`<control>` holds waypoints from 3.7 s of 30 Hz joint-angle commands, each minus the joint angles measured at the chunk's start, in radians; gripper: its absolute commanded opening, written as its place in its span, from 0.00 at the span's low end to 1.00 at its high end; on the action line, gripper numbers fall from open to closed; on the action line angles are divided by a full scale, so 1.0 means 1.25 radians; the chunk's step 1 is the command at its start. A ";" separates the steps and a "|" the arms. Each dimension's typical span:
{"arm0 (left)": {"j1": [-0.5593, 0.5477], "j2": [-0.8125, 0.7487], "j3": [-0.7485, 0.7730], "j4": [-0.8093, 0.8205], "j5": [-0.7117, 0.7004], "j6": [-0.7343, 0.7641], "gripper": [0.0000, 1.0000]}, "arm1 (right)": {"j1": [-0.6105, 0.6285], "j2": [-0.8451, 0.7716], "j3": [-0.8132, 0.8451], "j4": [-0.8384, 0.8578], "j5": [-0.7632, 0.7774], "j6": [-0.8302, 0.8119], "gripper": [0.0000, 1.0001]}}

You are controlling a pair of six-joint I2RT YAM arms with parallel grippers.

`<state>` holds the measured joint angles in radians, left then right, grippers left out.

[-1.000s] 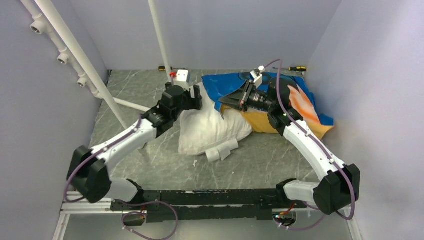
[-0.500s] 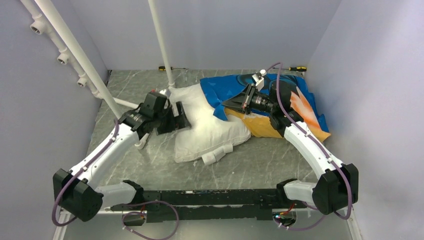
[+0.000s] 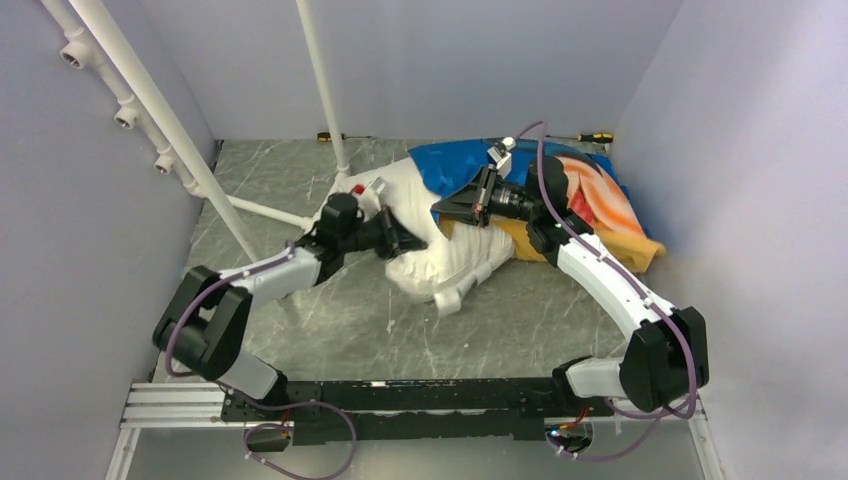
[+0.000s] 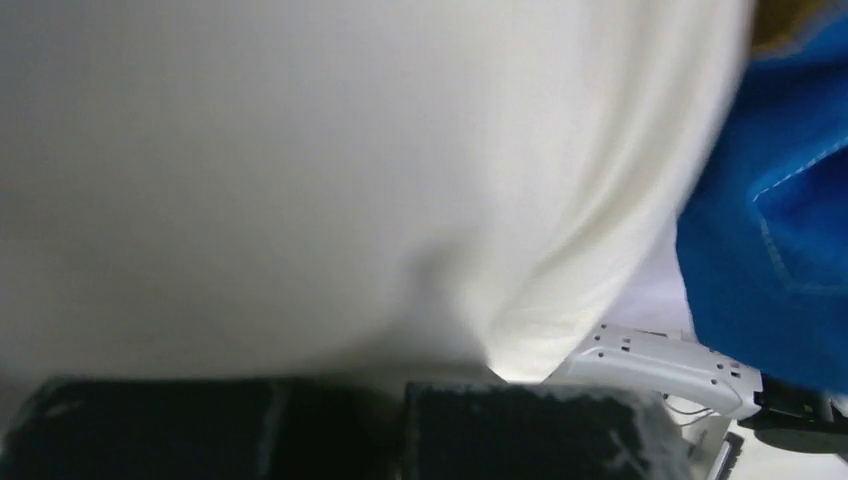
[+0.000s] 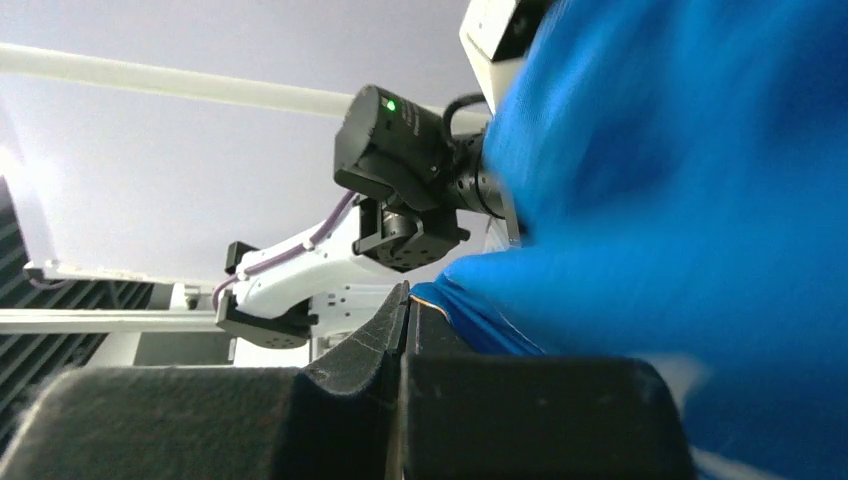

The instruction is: Put the pillow into the pillowcase

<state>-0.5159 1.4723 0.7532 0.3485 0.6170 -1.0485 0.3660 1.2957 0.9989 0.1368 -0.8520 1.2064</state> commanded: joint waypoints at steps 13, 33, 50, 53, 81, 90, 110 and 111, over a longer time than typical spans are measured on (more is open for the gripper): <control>-0.116 0.022 0.220 0.318 -0.292 0.348 0.00 | 0.206 0.088 0.257 0.405 -0.044 0.309 0.00; 0.105 -0.179 0.309 0.043 -0.164 0.350 0.00 | 0.165 0.039 0.331 -0.105 -0.060 -0.095 0.00; 0.104 -0.128 0.360 0.032 -0.141 0.254 0.00 | 0.189 0.007 0.363 -0.505 0.321 -0.567 0.79; 0.104 -0.136 0.364 -0.016 -0.155 0.279 0.00 | 0.192 0.002 0.386 -0.550 0.338 -0.594 0.82; 0.013 -0.180 0.306 -0.149 -0.173 0.370 0.00 | 0.326 0.261 0.733 -0.729 0.903 -0.711 0.63; 0.011 -0.182 0.310 -0.161 -0.197 0.401 0.00 | 0.327 0.120 0.663 -0.709 0.896 -0.691 0.00; 0.008 -0.132 0.300 -0.070 -0.249 0.378 0.00 | 0.188 0.033 0.631 -0.366 0.262 -0.522 0.03; 0.008 -0.140 0.289 -0.071 -0.263 0.382 0.00 | 0.165 0.028 0.617 -0.348 0.237 -0.506 0.03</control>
<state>-0.4881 1.3125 1.1393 0.1295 0.3710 -0.5945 0.6094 1.4734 1.7706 -0.6735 -0.1844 0.3943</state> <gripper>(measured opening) 0.069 0.051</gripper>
